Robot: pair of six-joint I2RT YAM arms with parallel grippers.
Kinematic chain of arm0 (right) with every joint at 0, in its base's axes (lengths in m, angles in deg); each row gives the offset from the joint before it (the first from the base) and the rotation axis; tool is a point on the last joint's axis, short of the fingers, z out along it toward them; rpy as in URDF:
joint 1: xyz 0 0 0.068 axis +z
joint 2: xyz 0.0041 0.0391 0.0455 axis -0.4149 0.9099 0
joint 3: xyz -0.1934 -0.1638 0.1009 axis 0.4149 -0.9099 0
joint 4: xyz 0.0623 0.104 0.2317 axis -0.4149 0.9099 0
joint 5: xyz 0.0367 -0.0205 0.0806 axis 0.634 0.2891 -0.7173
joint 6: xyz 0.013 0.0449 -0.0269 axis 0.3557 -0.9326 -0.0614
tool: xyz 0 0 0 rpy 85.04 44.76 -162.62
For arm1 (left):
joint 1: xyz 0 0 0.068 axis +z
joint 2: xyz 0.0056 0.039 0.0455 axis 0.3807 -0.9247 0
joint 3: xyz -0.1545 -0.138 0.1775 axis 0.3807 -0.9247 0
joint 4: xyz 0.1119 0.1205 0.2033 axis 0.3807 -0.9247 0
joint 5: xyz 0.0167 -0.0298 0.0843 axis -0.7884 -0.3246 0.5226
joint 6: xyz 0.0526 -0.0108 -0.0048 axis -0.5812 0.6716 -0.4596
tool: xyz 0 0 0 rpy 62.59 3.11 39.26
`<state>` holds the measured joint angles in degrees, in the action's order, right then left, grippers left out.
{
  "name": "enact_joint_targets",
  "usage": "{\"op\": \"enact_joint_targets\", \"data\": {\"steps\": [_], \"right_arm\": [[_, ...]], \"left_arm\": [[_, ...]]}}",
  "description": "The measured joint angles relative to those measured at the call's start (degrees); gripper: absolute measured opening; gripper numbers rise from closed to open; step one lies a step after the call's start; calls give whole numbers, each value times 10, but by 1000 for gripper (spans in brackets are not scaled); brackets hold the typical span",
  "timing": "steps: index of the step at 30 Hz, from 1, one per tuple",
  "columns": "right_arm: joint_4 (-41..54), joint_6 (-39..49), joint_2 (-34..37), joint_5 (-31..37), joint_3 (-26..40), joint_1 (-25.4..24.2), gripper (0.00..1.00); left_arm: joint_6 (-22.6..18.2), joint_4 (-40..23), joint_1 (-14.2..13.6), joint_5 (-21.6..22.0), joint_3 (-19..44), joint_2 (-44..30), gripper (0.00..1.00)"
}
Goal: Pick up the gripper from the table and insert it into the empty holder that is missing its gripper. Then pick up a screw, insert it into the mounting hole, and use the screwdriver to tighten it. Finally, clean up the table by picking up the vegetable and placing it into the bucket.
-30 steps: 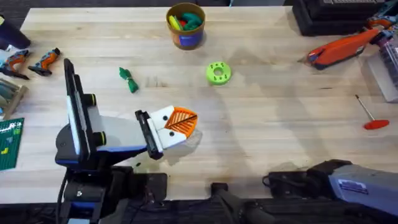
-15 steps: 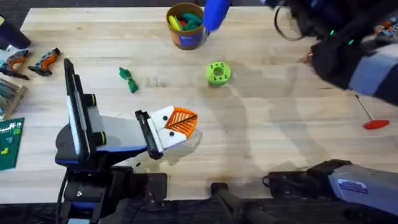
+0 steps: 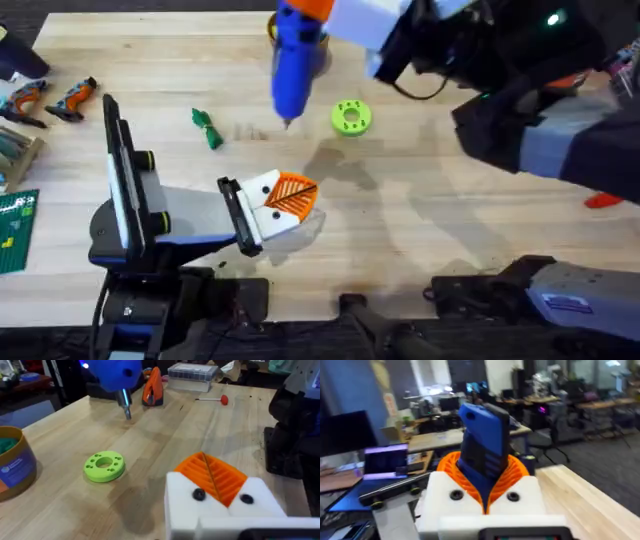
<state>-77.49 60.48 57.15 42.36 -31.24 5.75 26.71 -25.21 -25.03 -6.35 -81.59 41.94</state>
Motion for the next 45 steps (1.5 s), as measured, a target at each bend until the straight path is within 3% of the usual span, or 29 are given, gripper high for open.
{"op": "enact_joint_targets", "data": {"steps": [14, 32, 45], "right_arm": [[-135, 10, 50, -77, 0, 60, 27], [-141, 37, 53, -119, 0, 106, 27], [-141, 48, 53, -149, 0, 108, 27]], "left_arm": [[0, 0, 0, 0, 0, 0, 4], [0, 0, 0, -1, 0, 0, 4], [0, 0, 0, -1, 0, 0, 4]]}}
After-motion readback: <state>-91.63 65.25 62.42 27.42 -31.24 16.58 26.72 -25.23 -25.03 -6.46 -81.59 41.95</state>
